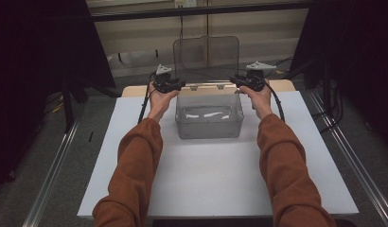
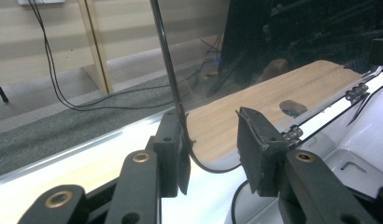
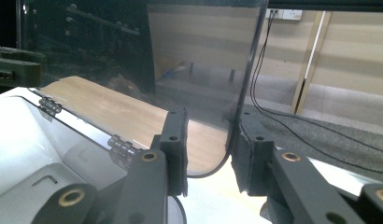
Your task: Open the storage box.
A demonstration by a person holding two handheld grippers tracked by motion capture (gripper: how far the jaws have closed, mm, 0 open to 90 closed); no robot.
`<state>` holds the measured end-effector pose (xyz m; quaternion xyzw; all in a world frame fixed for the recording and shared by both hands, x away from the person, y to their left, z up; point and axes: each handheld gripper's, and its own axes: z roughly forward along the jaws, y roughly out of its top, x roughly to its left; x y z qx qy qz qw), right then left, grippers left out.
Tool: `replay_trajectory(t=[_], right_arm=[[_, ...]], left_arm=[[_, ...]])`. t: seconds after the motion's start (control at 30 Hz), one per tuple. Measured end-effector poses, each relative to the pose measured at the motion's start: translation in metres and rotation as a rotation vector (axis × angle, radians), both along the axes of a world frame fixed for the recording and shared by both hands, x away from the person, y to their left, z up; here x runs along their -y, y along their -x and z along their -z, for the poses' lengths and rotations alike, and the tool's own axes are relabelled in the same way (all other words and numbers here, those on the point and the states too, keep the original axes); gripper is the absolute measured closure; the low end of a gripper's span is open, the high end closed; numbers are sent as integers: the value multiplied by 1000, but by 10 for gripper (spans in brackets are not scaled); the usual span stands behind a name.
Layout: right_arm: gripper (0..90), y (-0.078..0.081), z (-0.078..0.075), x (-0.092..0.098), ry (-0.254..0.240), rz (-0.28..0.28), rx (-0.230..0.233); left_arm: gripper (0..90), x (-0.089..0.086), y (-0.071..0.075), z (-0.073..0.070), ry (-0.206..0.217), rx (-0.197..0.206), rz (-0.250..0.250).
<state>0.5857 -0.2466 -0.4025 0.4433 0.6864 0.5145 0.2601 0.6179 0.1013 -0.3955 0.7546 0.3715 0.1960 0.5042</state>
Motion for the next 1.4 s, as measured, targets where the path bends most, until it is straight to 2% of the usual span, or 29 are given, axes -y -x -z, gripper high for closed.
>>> replay_trajectory(t=[0.2,0.37,0.6,0.7,0.8,0.9,1.07,1.4], right_arm=[[677,-3,-3,0,-2,-2,-36],[660,-7,-5,-1,-6,0,-69],[634,-10,-3,-2,-39,16,-105],[626,-10,-4,-2,-34,16,-118],[596,-12,-5,-4,-6,11,-134],[588,-13,-6,-4,-10,14,-154],[573,-15,-5,-4,-29,17,-168],[552,-16,-3,-6,-50,42,-193]], left_arm=[[620,0,-2,1,42,-34,-20],[606,2,-3,-1,22,-48,-24],[570,4,-5,0,38,-78,-39],[560,5,-6,0,37,-90,-48],[545,6,-7,0,39,-98,-54],[538,7,-8,-1,31,-111,-56],[506,9,-9,-2,12,-128,-57],[469,9,-10,0,18,-147,-69]])
